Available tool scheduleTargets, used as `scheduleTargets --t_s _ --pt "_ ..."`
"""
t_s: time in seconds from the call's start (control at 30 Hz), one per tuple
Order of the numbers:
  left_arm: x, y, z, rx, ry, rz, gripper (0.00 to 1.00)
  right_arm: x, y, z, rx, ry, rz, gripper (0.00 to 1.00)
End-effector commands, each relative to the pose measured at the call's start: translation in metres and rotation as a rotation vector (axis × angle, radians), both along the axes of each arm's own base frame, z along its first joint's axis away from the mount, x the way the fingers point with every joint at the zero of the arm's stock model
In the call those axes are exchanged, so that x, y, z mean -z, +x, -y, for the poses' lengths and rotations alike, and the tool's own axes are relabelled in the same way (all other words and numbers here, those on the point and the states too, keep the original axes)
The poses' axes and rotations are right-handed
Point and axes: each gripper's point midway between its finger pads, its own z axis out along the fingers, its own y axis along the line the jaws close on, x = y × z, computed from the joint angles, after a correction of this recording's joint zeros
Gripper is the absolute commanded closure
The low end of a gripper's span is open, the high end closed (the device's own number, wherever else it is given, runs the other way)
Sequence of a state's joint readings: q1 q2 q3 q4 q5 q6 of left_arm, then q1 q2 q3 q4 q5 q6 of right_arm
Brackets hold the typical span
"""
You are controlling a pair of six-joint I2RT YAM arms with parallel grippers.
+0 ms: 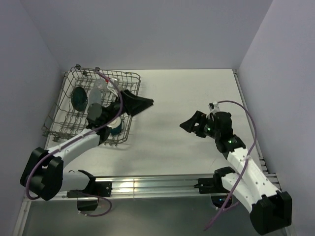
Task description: Load the mixed dishes into the dish rack
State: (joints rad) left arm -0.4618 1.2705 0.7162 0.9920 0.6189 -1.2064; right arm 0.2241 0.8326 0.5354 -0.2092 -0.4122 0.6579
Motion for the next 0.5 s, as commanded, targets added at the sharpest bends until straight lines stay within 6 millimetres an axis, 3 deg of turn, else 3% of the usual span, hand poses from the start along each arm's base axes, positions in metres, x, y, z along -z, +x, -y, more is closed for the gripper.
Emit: scheduleTargets --t_s 0.0,0.03,0.17,0.3,0.37,0.4,0.43,0.47 --pt "-0.029 -0.075 0.009 0.201 -0.145 0.218 0.01 -0.027 -0.003 -0.009 -0.013 0.139 0.165 0.14" --pt "-0.020 -0.089 0.010 0.235 -0.163 0.225 0.01 -0.028 -0.010 -0.009 -0.011 0.172 0.198 0.13" --pt "0.004 -0.107 0.010 0.273 -0.228 0.164 0.01 -0.043 -0.020 -0.012 -0.039 0.229 0.301 0.08" --pt "0.034 -0.102 0.010 0.232 -0.212 0.087 0.01 -0.038 -0.029 -0.018 -0.075 0.270 0.272 0.02" --pt "0.061 -0.088 0.011 0.155 -0.159 -0.022 0.01 -0.023 -0.033 -0.020 -0.073 0.316 0.226 0.02" --pt "0.064 -0.085 0.009 0.114 -0.138 -0.012 0.01 -0.028 -0.033 -0.022 -0.084 0.347 0.261 0.01" --pt "0.087 -0.072 0.010 0.051 -0.077 -0.097 0.01 -0.026 -0.036 -0.023 -0.077 0.382 0.247 0.01" --pt "0.096 -0.066 0.009 0.012 -0.041 -0.128 0.01 -0.010 -0.039 -0.022 -0.065 0.393 0.221 0.00"
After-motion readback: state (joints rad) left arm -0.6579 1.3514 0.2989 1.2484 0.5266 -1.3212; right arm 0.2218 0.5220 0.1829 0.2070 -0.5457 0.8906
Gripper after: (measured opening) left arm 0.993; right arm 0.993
